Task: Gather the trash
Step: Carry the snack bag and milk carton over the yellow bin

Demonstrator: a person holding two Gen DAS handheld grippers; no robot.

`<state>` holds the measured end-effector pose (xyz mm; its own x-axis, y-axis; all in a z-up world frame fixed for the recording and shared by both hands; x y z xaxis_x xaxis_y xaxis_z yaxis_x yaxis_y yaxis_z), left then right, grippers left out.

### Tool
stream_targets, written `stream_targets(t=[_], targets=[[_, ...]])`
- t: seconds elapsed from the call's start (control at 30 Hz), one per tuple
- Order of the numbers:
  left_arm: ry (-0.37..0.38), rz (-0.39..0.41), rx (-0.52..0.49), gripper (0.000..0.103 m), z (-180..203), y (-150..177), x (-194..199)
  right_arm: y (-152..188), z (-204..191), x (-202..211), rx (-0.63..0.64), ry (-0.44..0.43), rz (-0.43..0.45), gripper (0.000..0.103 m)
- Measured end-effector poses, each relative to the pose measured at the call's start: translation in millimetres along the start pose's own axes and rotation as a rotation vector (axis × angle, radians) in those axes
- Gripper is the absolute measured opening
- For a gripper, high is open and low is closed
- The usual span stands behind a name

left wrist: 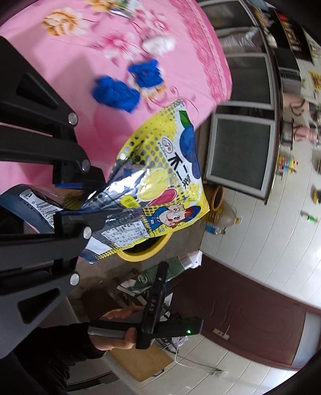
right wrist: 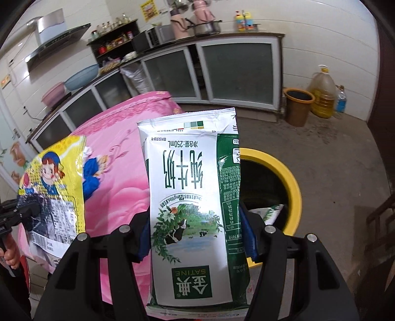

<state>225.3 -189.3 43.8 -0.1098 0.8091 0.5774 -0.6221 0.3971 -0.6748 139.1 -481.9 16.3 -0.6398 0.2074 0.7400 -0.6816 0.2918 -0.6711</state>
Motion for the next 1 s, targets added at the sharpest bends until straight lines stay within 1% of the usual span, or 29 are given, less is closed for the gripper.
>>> stream_targets(t=[0.13, 0.3, 0.43, 0.5, 0.6, 0.67, 0.73, 0.83, 1.0], targets=[[0.014, -0.016, -0.028, 0.01, 9.9, -15.8, -21.2, 0.8, 16.0, -6.0, -0.025, 0.022, -0.004, 0.056], [0.0, -0.042, -0.046, 0.011, 15.9, -39.3, -55.0, -0.1, 37.6, -18.4, -0.064, 0.03, -0.017, 0.056], [-0.028, -0.056, -0.076, 0.011, 20.6, -56.9, -79.5, -2.4, 48.9, -30.4, -0.097, 0.041, -0.026, 0.057], [-0.037, -0.067, -0.081, 0.011, 21.7, -62.5, -90.5, -3.6, 54.0, -39.2, -0.104, 0.059, -0.033, 0.057], [-0.068, -0.081, -0.096, 0.011, 22.5, -68.3, -110.8, -4.4, 59.5, -53.2, -0.122, 0.059, -0.059, 0.057], [-0.087, -0.093, -0.096, 0.011, 20.3, -72.7, -126.0, -2.9, 61.5, -58.9, -0.126, 0.075, -0.069, 0.057], [-0.095, -0.108, -0.09, 0.011, 18.1, -75.4, -139.4, -3.1, 65.8, -69.3, -0.137, 0.074, -0.09, 0.057], [-0.094, -0.124, -0.074, 0.011, 15.3, -78.5, -159.0, -4.1, 68.0, -82.0, -0.141, 0.088, -0.11, 0.057], [-0.077, -0.126, -0.041, 0.011, 10.9, -90.6, -184.1, -3.0, 67.1, -94.0, -0.161, 0.091, -0.132, 0.057]])
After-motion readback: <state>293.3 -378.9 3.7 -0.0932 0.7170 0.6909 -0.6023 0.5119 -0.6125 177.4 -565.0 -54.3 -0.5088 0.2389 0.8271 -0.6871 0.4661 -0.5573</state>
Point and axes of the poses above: each gripper's, at about its wrist camera, not at the fingertips, and x roughly against the way its jaws point, z to its right, y to its underside, the point moved 3 cm from there along -x, roughly the way its jaws point, and after that the axes turned 15 degrees about y, right-handed, at the moved point
